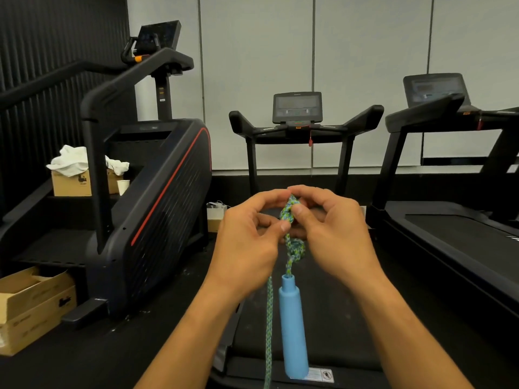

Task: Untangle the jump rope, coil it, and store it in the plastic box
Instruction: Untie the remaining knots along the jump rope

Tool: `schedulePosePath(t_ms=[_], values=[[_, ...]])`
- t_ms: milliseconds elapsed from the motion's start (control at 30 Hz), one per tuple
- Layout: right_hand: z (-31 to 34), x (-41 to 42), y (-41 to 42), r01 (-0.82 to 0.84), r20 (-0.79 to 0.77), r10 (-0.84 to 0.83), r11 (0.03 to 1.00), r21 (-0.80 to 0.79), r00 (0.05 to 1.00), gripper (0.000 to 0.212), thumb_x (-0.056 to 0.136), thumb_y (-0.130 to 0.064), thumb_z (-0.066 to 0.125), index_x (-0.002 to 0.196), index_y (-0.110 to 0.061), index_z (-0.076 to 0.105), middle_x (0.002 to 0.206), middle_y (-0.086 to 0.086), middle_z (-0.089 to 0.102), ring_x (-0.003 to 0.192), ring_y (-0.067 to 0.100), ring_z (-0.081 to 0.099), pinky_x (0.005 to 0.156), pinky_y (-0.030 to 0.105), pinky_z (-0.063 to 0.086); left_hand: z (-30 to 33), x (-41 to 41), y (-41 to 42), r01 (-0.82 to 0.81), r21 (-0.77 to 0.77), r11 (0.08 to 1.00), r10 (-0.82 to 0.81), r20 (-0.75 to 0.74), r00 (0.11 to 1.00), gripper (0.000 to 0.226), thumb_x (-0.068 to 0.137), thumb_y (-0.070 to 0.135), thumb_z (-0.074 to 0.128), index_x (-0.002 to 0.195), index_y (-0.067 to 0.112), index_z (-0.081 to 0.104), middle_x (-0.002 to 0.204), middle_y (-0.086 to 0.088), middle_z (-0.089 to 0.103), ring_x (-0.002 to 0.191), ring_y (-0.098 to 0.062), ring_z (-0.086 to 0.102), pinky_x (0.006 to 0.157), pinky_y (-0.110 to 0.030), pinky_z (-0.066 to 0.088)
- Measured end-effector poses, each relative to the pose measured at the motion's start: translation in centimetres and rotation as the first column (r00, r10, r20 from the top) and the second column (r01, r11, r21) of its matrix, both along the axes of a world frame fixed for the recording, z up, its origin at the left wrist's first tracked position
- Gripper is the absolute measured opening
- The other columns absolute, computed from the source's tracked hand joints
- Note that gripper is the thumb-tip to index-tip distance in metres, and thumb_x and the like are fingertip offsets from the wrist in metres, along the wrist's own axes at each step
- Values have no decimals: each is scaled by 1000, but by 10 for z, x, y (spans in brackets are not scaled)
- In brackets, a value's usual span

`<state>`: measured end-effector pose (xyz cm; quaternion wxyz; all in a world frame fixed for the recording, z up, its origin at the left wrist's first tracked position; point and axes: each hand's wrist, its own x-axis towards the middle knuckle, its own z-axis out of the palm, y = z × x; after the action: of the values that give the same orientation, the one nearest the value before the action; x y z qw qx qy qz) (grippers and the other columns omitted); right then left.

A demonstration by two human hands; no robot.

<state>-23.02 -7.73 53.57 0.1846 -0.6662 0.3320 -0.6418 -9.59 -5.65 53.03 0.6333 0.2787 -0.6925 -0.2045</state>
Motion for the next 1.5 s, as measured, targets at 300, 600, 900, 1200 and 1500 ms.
schedulePosePath(t_ms=[300, 600, 900, 1200, 1500], values=[[5, -4, 9, 160, -175, -174, 983, -91, 969, 18, 98, -12, 55, 105, -22, 68, 92, 1, 66, 56, 14, 66, 60, 31, 56, -3, -4, 0, -132, -23, 991, 133, 59, 989, 51, 86, -10, 63, 109, 35, 67, 96, 9, 71, 72, -11, 65, 69, -26, 55], [0, 2, 13, 196, 59, -191, 975, -105, 980, 23, 92, -4, 57, 98, -25, 49, 78, -4, 58, 74, 10, 61, 72, 43, 54, 5, -7, 11, -290, -91, 953, 303, 195, 933, 26, 86, -4, 66, 98, 19, 70, 80, 8, 68, 77, -1, 64, 70, -13, 52], [2, 3, 10, -92, 307, 93, 996, -19, 947, 16, 90, 2, 65, 96, -13, 63, 77, 5, 69, 71, 16, 73, 65, 33, 62, 3, -6, 3, -301, -59, 952, 306, 112, 946, 41, 88, -9, 57, 110, 22, 72, 89, 3, 66, 82, -9, 63, 76, -23, 54], [2, -2, 10, -149, 96, 152, 988, -35, 984, 19, 93, 0, 61, 93, -15, 73, 83, 2, 76, 78, 16, 74, 68, 26, 60, 1, -3, 3, -295, -66, 953, 301, 100, 948, 23, 90, 12, 68, 106, 29, 69, 89, 9, 69, 78, -12, 65, 73, -27, 56], [-5, 2, 8, 105, -46, -115, 975, -194, 992, 18, 94, -6, 59, 99, -20, 50, 85, -6, 59, 79, 11, 60, 71, 33, 52, -1, -8, -3, -349, -57, 935, 353, 103, 930, 6, 91, 21, 68, 92, 26, 72, 84, 8, 70, 73, -5, 62, 67, -20, 49]])
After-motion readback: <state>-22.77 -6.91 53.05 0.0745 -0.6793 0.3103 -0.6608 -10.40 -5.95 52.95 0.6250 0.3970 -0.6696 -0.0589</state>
